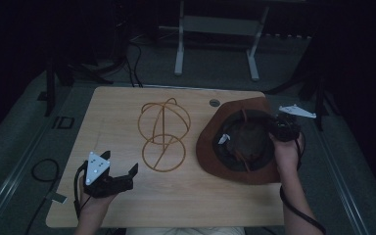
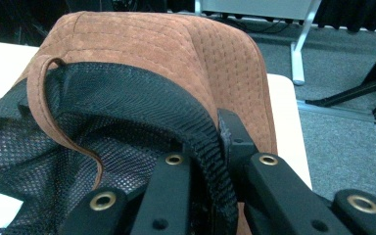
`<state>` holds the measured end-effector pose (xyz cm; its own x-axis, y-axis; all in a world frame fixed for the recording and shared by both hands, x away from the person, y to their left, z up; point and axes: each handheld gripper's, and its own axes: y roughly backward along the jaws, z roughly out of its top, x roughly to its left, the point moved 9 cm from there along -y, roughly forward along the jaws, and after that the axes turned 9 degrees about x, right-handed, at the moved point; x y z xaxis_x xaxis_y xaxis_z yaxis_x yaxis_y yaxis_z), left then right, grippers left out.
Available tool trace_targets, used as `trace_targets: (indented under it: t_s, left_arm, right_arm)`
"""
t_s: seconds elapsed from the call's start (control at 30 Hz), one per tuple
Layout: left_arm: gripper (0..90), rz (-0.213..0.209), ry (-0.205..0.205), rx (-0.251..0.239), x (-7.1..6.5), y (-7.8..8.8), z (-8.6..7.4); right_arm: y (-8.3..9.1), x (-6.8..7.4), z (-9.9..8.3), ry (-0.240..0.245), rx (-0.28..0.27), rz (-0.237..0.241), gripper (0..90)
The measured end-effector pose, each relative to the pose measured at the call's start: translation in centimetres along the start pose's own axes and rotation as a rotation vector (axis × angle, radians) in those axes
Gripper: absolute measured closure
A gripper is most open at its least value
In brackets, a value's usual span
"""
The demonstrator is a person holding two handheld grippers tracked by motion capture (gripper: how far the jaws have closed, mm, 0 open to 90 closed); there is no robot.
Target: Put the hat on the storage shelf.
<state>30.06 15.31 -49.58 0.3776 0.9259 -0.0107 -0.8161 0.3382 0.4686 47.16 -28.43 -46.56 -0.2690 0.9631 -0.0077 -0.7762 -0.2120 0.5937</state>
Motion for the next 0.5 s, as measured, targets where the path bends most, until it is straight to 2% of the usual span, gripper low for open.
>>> trace_targets:
  t_s: [0.07,0.1,0.2,0.3,0.5]
  left_arm:
    - [3.6,-0.015,-0.021,-0.018,-0.6,0.3,1.3]
    - [3.6,-0.016,-0.045,-0.027,-0.9,0.5,2.3]
    - [3.7,-0.054,-0.04,-0.077,-1.3,1.4,5.0]
    - [3.6,-0.068,-0.059,-0.111,-1.8,1.8,7.1]
    - [3.6,-0.103,-0.121,-0.124,-4.5,0.7,11.1]
  right_arm:
    - [0.3,-0.1,0.1,-0.008,-0.009,0.003,84.1]
    - [0.4,-0.1,0.1,-0.01,-0.013,0.005,84.1]
    - [0.8,-0.1,0.1,-0.012,-0.02,0.016,84.1]
    - [1.0,0.0,0.2,-0.013,-0.023,0.027,84.1]
    - [1.5,0.4,0.4,-0.013,-0.032,0.044,84.1]
